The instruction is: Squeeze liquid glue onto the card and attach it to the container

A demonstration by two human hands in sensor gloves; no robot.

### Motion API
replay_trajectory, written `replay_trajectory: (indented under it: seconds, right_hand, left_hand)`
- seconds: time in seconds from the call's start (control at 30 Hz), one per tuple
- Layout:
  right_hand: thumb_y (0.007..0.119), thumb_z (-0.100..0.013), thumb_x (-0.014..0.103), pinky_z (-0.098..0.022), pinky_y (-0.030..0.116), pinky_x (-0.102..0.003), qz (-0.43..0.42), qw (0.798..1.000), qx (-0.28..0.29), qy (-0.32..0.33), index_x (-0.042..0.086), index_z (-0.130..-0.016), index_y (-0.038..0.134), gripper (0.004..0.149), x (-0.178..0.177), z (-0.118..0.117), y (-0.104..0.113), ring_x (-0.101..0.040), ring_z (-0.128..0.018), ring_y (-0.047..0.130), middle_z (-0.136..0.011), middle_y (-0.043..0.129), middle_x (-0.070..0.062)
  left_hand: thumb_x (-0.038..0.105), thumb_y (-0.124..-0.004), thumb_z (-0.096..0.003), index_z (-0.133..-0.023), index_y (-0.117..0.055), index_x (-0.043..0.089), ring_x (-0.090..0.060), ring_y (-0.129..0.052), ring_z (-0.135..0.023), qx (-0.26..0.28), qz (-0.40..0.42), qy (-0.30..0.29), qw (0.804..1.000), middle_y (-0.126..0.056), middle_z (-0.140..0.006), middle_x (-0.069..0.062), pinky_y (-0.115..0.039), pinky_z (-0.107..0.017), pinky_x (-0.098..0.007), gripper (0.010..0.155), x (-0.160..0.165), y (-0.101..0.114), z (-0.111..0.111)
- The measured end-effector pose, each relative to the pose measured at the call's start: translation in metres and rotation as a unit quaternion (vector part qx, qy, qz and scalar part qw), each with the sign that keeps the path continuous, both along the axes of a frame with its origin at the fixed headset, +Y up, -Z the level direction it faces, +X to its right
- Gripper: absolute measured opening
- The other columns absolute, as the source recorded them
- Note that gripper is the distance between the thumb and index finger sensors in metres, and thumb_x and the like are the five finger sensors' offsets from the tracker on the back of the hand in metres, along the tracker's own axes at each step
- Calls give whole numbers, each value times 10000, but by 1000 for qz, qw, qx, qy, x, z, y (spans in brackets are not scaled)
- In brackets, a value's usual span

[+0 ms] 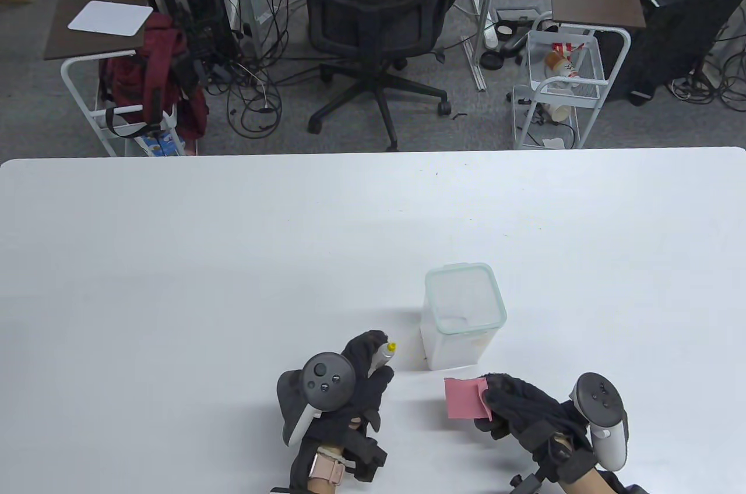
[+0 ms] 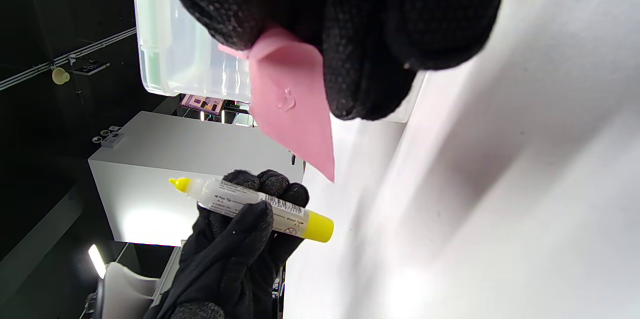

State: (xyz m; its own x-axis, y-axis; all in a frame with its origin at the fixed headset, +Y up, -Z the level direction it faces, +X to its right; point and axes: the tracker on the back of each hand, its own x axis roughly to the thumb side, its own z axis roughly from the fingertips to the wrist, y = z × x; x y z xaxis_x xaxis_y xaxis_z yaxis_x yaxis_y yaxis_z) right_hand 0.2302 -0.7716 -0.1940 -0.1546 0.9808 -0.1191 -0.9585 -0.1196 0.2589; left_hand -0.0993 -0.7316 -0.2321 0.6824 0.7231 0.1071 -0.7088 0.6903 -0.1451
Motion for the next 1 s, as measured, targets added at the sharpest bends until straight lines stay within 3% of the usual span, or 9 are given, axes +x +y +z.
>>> replay_trajectory:
  seconds: [0.23, 1.0]
  right_hand:
    - [719, -583, 366, -385, 871, -330, 0, 1000, 3, 2, 127, -879, 782, 387, 1, 0, 0, -237, -543, 1007, -809, 892, -112]
    - [718, -582, 366, -386, 869, -331, 0, 1000, 12, 6, 127, -880, 782, 387, -4, 1, 0, -239, -545, 1005, -811, 890, -113]
  left_hand:
    - [306, -812, -457, -995, -483, 276, -249, -808, -995, -47, 36, 6, 998, -636, -1074, 18, -722, -755, -393, 631, -4, -16, -7]
    - [301, -795, -471, -1012, -464, 294, -242, -772, -1021, -90, 67, 3, 994, -630, -1077, 36, -682, -780, -392, 634, -20, -35, -11]
